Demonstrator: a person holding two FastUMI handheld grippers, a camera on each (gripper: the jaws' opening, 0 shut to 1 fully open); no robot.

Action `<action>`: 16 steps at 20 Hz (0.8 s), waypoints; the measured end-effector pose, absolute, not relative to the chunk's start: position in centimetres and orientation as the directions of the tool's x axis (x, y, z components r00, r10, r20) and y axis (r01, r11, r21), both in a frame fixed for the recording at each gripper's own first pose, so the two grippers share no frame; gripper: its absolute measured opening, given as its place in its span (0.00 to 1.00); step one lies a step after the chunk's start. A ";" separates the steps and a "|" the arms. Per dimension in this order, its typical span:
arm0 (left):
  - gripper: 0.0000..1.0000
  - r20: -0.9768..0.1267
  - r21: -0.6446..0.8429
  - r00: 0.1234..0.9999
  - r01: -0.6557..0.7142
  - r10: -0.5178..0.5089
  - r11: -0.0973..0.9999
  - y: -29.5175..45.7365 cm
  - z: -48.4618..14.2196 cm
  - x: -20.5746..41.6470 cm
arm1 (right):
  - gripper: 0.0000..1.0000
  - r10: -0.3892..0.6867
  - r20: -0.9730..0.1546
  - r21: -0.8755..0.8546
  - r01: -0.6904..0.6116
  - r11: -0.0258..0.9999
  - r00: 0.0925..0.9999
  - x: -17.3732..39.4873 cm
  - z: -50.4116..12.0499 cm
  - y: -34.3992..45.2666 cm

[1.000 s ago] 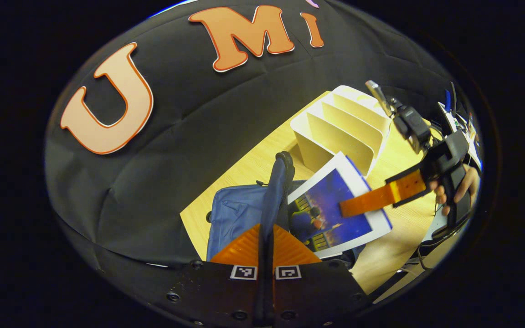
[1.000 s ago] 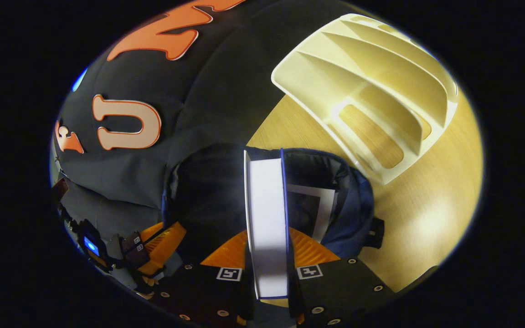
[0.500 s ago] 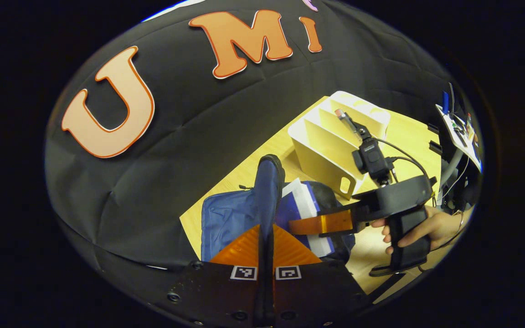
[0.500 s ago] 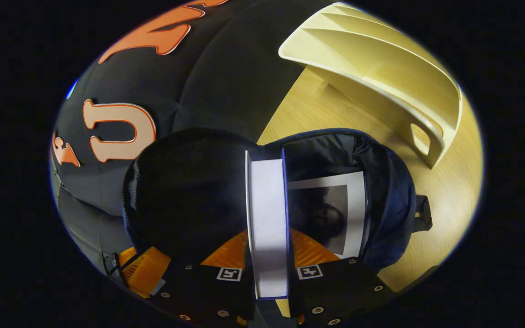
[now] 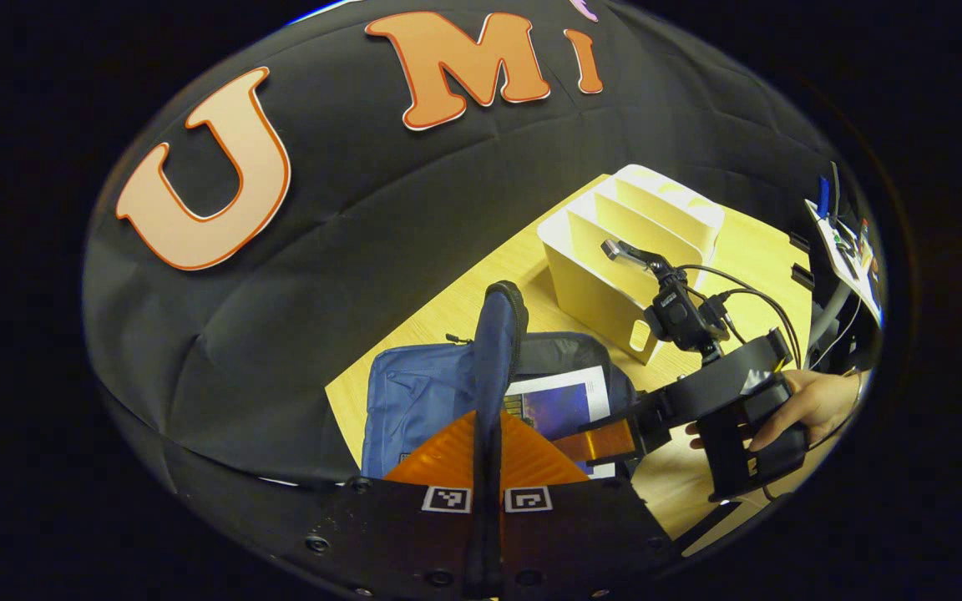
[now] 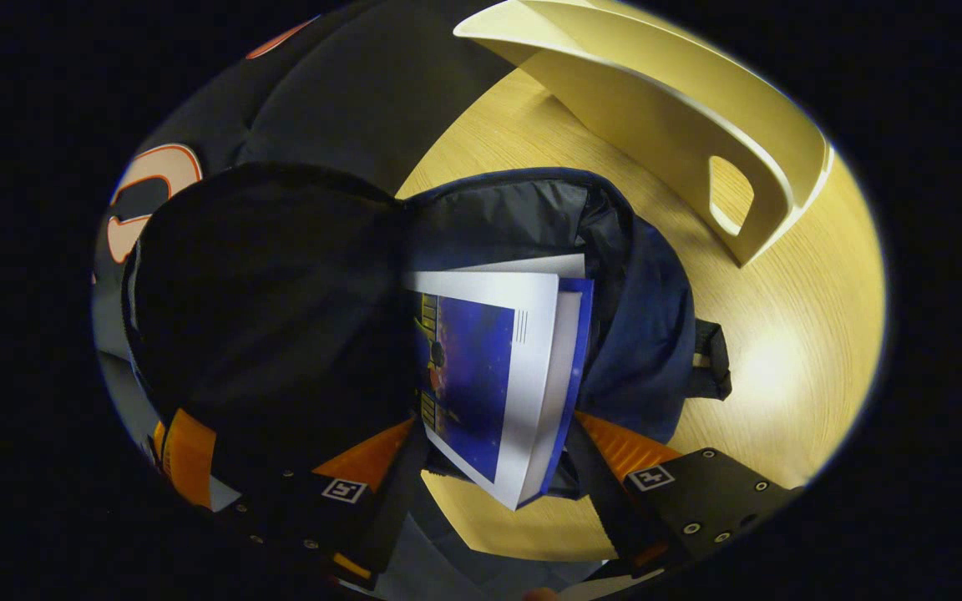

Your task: Open the schoolbag, grab two books from the bookshelf and put them into the schoolbag.

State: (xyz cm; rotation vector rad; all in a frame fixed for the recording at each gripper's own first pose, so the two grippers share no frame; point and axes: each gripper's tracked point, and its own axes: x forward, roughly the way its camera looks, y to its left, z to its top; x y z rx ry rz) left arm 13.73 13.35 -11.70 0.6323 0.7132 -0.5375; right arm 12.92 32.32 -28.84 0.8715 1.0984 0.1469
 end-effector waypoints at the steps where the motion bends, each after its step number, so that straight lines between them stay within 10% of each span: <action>1: 0.01 -0.732 0.341 0.641 0.639 -0.231 0.690 13.4 -11.8 13.9 | 0.97 0.509 -0.710 0.683 0.297 0.668 0.487 13.0 -28.5 31.8; 14: 0.11 -0.774 0.260 0.598 0.599 -0.208 0.757 13.8 -14.0 12.6 | 0.97 0.448 -0.709 0.653 0.266 0.709 0.545 12.1 -23.8 21.3; 16: 0.55 -0.788 0.248 0.583 0.594 -0.197 0.765 13.2 -15.2 12.2 | 0.97 0.447 -0.710 0.649 0.260 0.715 0.544 11.7 -23.7 20.0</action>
